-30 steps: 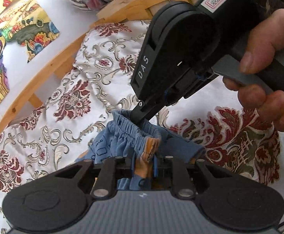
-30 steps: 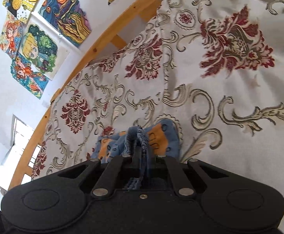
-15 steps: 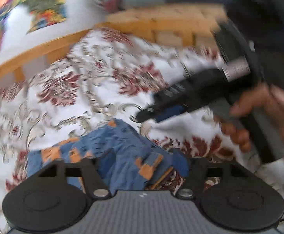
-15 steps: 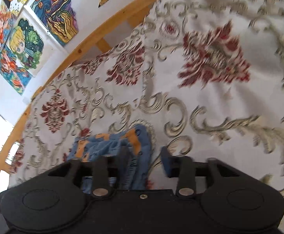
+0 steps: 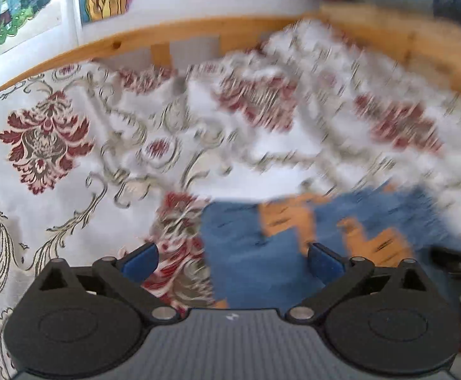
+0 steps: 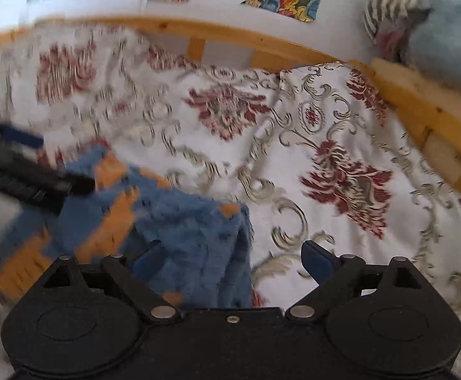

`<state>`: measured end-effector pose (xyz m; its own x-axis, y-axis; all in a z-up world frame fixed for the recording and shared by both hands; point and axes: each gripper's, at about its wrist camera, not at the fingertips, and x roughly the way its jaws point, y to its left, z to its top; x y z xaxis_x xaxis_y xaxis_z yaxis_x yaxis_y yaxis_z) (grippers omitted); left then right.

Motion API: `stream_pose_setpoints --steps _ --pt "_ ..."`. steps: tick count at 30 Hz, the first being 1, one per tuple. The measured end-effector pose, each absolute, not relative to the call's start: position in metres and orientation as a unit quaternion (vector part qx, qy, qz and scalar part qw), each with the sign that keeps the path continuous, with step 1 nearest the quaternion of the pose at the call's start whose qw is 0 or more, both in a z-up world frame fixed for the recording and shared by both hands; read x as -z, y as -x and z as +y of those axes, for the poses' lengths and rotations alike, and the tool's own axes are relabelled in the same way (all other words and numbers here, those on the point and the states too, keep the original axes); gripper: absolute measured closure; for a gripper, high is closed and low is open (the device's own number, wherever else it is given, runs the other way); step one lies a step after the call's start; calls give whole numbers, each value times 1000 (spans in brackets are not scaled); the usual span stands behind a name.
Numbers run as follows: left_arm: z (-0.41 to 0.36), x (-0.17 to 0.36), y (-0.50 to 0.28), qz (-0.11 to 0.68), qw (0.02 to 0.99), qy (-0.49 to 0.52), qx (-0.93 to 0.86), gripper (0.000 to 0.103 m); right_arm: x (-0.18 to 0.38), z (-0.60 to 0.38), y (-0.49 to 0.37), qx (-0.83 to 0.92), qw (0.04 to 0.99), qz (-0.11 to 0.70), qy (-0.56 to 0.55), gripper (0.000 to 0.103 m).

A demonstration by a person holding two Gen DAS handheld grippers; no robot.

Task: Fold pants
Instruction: 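Open both grippers and release the folded pants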

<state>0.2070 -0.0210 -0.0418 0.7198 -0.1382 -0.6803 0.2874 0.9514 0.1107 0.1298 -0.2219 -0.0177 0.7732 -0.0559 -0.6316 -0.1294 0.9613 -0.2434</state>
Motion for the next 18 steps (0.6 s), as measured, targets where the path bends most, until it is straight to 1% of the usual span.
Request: stream_pose_setpoints --steps 2,4,8,12,15,18 --pt "-17 54 -213 366 917 -101 123 0 29 -228 -122 -18 926 340 165 5" --pt "-9 59 -215 370 916 -73 135 0 36 -244 -112 -21 925 344 159 1" --pt "5 55 -211 376 916 -40 132 0 29 -260 -98 -34 933 335 124 1" --pt "9 39 -198 359 925 -60 106 0 4 -263 -91 -26 956 275 97 1" --pt "8 31 -186 364 923 -70 102 0 -5 -252 -107 -30 958 262 114 1" --pt "8 32 -175 385 916 -63 96 0 -2 -239 -125 -34 957 252 139 1"
